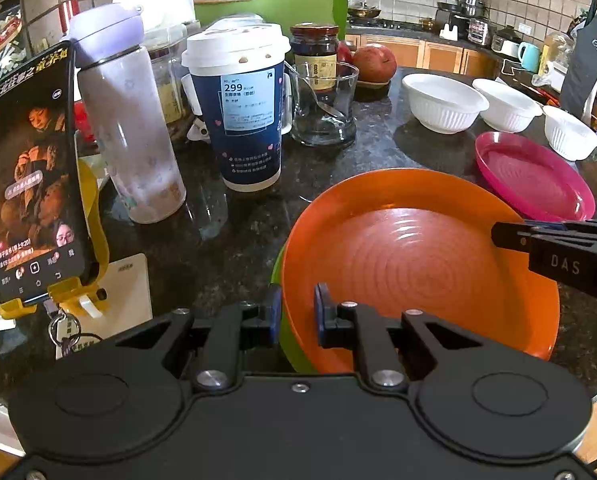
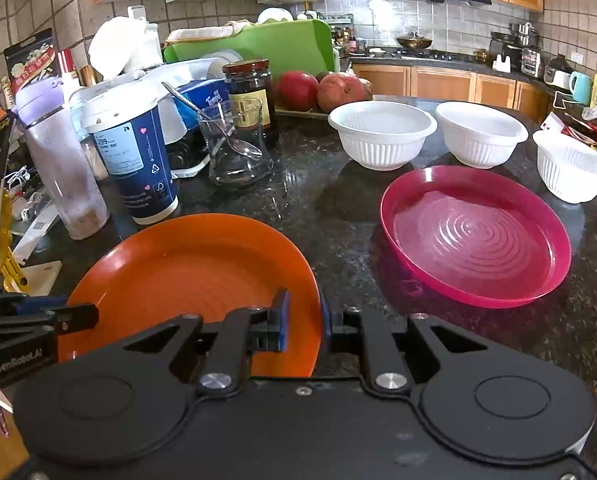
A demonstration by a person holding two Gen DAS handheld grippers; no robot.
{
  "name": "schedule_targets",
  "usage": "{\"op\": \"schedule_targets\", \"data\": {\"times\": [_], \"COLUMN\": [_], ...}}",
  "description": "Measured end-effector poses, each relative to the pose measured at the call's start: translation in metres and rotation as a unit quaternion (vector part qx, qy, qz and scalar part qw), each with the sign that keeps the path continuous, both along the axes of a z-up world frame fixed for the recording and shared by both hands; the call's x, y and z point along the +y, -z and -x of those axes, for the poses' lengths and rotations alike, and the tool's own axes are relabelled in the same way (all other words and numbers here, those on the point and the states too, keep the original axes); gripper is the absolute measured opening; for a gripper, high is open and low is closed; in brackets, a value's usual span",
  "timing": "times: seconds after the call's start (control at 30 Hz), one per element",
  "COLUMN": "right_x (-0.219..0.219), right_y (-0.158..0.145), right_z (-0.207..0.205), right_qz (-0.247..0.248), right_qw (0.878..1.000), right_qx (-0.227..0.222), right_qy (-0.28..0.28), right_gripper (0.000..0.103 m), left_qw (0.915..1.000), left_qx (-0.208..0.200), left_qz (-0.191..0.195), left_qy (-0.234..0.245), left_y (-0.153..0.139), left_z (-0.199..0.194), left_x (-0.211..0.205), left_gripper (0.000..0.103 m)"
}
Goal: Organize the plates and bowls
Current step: 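Carry the orange plate over the green plate and lower it on top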
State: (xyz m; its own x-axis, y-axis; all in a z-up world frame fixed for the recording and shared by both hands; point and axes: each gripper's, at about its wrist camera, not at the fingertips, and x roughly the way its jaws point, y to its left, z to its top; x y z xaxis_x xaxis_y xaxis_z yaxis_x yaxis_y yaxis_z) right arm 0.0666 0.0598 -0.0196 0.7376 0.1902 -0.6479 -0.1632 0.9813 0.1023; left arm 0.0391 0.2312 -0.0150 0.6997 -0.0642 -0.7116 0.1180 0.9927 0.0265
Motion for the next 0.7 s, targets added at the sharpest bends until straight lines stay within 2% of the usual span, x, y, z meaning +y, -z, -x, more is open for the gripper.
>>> {"op": "schedule_targets", "data": {"times": [0.17,0.37,0.43,0.57,0.7], "right_x": [-0.0003,0.0028,0.0043,0.0031,0.0004], "right_y": [0.0005,-0.0012,-0.0011,-0.0028,-0.0073], "right_z": [-0.0009,-0.0028,-0.0031,-0.0026,-0.001], "right_qz": [0.0,-0.006,-0.004,-0.008,-0.011], "right_qw": [1.0,1.0,1.0,1.0,1.0], "right_qx": [0.001,-0.004,-0.005,-0.008,-0.02], "right_qy": [0.001,-0.007,-0.009,-0.008,-0.003], "right_gripper": [0.018,0.019,0.019,0.019,0.025], "left_qw": [0.9999,0.9999,0.9999,0.9999,0.9997], "left_qx": [0.005,-0.008,-0.01,-0.015,-0.023], "left_qz": [0.01,0.005,0.006,0.002,0.0], "left_qy": [0.003,-0.007,-0.004,-0.001,-0.001], "left_y": [-0.0018,-0.0046,-0.0053,-0.0066,-0.0086], "left_z": [-0.0011,0.0007,0.0013,0.0039,0.0058], "left_x": [0.0042,0.0079,0.0086,0.0059,0.0043], "left_gripper": [0.022,0.023,0.029,0.03,0.031]}}
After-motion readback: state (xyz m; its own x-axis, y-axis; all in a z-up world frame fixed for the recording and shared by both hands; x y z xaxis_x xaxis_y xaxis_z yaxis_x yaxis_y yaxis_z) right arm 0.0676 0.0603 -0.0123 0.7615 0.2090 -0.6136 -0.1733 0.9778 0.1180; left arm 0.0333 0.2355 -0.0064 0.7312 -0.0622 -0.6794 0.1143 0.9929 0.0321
